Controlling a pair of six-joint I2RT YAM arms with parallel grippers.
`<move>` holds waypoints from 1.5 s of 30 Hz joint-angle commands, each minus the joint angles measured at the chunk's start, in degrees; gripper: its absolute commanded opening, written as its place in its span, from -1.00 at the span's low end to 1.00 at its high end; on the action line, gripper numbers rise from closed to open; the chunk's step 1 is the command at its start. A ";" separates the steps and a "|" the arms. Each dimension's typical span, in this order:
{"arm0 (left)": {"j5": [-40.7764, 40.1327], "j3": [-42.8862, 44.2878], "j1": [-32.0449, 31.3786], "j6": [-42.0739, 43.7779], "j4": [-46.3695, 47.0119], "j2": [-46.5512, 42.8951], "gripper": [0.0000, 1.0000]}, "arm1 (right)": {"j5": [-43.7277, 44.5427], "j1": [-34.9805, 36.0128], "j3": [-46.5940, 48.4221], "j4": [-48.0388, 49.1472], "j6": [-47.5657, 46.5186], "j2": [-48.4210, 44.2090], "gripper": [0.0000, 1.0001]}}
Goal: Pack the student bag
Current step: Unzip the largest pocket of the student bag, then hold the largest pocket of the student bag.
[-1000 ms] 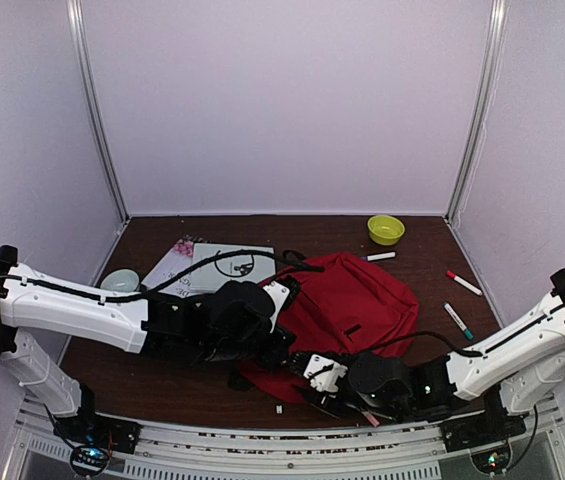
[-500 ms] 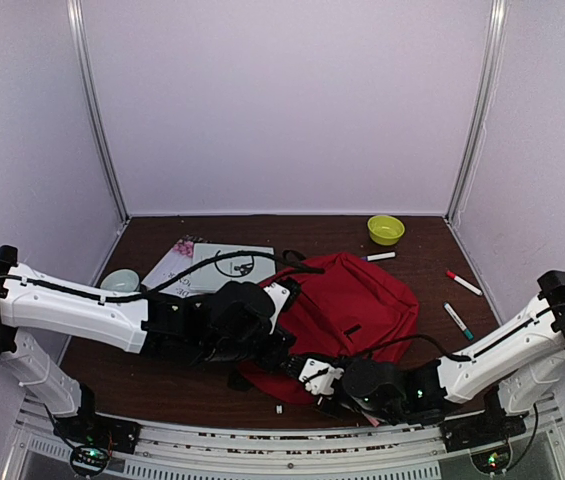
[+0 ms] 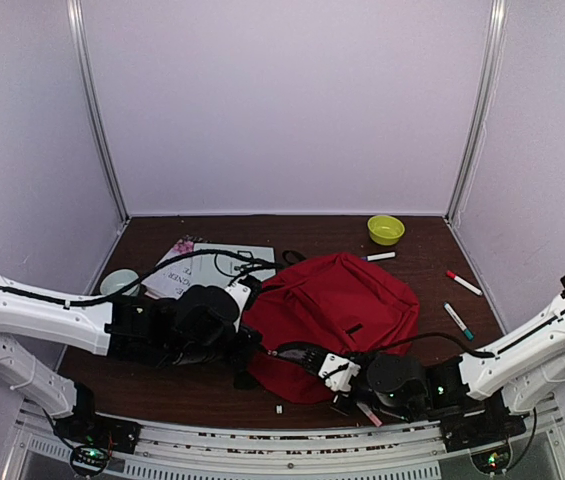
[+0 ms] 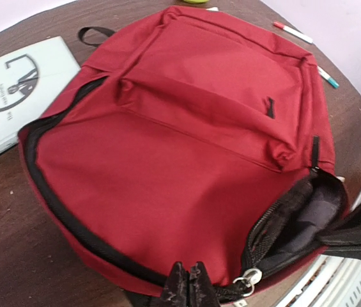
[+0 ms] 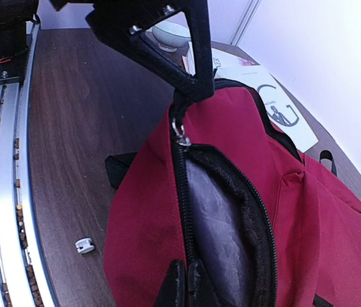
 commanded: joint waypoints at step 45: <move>6.64 3.91 5.10 9.44 -1.14 -3.47 -1.00 | -0.23 1.00 7.19 -1.48 13.50 -3.17 0.16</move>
